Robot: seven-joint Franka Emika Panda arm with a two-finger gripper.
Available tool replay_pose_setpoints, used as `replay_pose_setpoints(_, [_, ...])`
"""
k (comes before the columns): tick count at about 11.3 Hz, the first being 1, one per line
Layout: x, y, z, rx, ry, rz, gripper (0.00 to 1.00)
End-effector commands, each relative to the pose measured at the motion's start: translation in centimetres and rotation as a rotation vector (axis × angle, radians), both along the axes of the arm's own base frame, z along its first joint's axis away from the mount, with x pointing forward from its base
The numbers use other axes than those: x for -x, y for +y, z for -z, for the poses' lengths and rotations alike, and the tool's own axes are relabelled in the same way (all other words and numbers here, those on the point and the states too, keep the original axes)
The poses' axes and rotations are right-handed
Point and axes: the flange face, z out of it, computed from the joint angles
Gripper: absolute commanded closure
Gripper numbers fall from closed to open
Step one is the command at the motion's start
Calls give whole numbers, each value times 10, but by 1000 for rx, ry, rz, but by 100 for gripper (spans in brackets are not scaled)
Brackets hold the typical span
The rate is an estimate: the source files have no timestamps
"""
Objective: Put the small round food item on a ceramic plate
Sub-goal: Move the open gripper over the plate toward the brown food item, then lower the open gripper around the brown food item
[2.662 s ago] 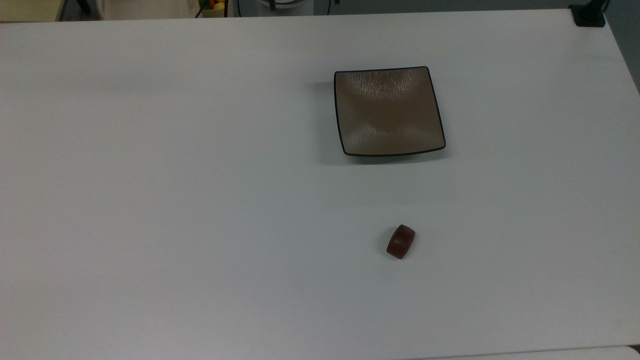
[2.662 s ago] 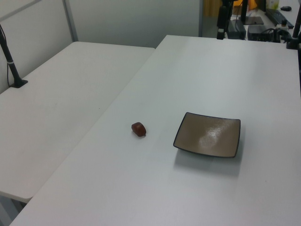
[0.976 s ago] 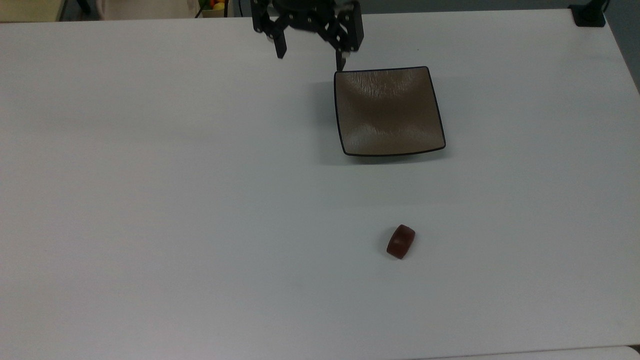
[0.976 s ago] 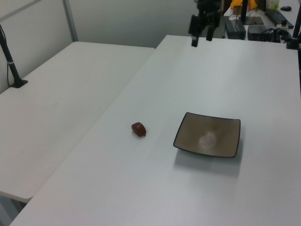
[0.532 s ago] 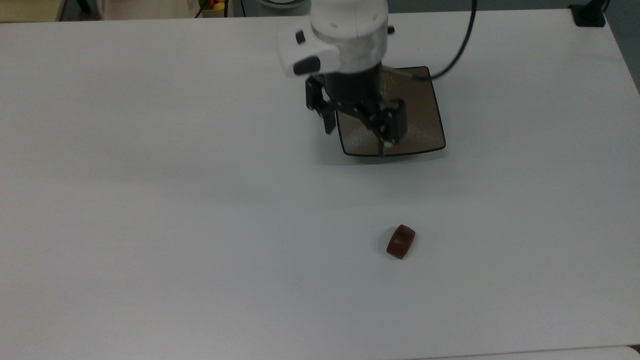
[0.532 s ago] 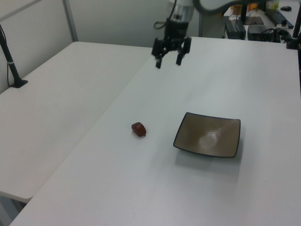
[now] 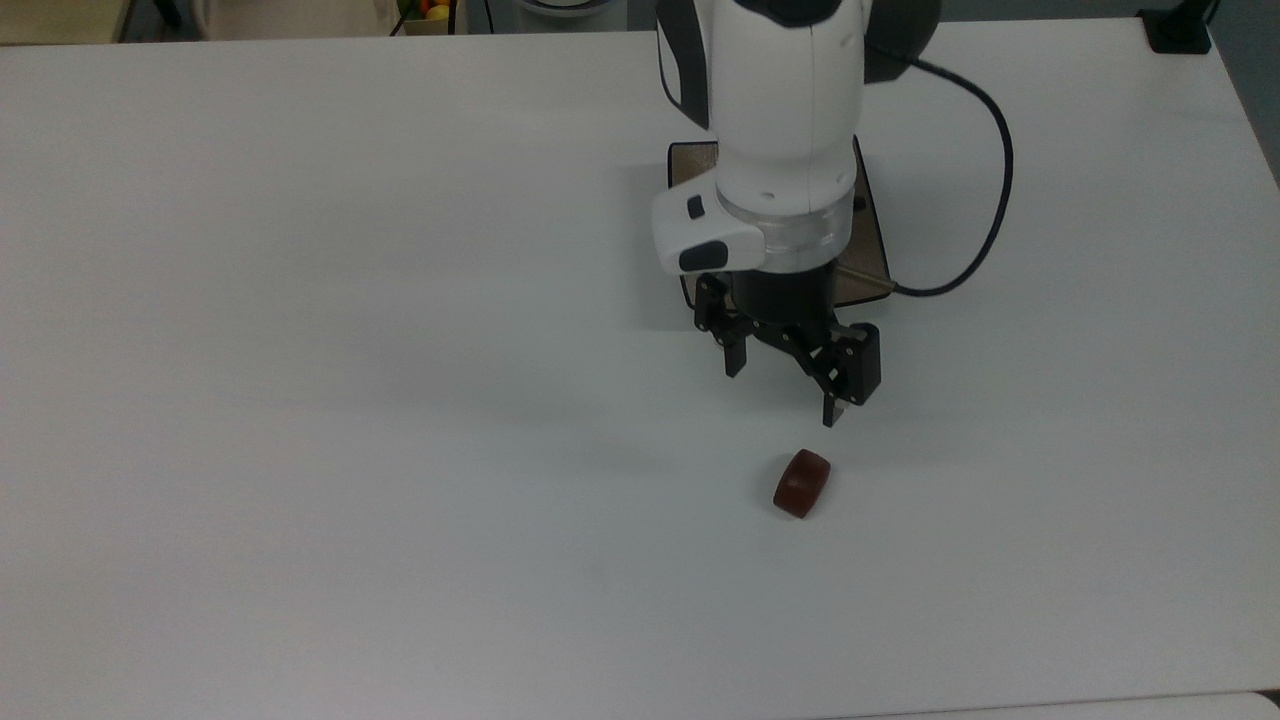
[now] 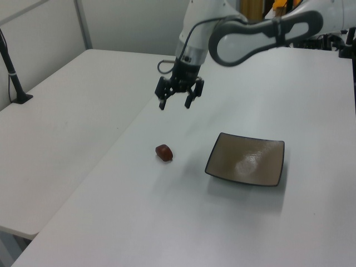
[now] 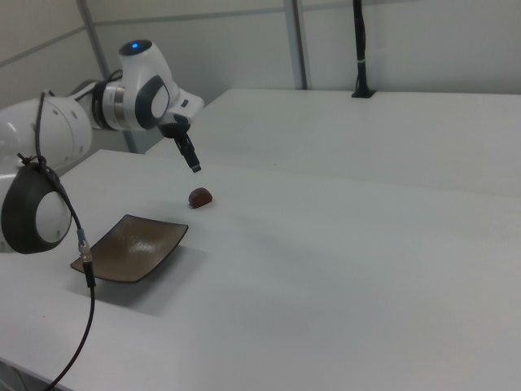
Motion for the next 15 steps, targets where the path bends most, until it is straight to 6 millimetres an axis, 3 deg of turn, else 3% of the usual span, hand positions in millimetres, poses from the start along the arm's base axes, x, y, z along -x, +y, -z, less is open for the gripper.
replay_pose_setpoints(1, [-10,29,34,28,-49,-10,0])
replay_pose_setpoints(7, [-4,60,97,145,-55,-24,0])
replay_pose_setpoints(15, [-6,71,124,218,-167,8,0])
